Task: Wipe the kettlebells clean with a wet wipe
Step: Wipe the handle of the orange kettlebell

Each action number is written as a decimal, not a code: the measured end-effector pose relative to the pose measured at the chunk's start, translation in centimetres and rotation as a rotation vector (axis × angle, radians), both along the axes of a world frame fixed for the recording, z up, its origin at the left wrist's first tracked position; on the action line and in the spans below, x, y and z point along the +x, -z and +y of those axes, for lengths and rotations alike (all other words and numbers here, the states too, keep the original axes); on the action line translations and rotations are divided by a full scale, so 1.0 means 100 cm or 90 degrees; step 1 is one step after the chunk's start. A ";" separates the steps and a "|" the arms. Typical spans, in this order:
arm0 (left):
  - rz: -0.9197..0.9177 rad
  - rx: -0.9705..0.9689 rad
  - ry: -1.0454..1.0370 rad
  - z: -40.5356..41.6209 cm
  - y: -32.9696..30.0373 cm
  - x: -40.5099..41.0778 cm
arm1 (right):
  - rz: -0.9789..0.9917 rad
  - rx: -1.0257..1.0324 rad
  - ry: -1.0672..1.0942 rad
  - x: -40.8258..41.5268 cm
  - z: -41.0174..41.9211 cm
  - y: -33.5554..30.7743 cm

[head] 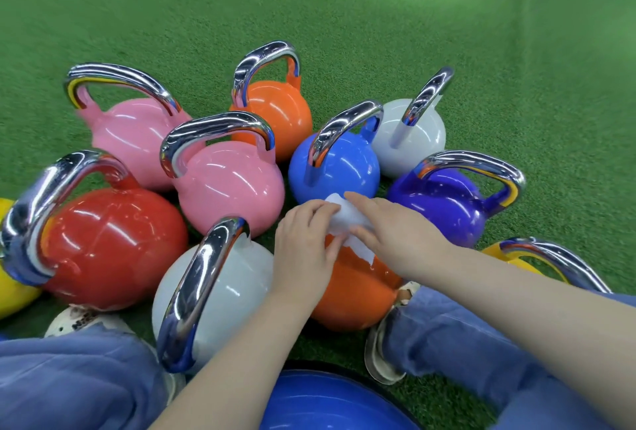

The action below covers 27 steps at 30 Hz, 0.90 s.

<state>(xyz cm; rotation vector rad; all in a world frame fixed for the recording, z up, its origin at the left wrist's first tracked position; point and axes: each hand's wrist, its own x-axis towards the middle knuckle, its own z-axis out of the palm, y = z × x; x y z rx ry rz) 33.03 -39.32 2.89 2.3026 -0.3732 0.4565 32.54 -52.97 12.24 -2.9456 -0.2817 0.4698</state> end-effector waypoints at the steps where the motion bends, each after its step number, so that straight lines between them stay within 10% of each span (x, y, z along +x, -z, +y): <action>1: 0.008 -0.015 -0.004 -0.001 0.001 -0.001 | -0.008 -0.049 -0.016 0.002 0.004 0.001; 14: 0.457 -0.332 -0.174 0.015 0.046 0.004 | 0.041 -0.473 -0.228 0.057 0.081 0.029; 27: 0.631 -0.301 -0.081 0.019 0.057 0.002 | 0.144 -0.775 -0.445 0.071 0.112 0.086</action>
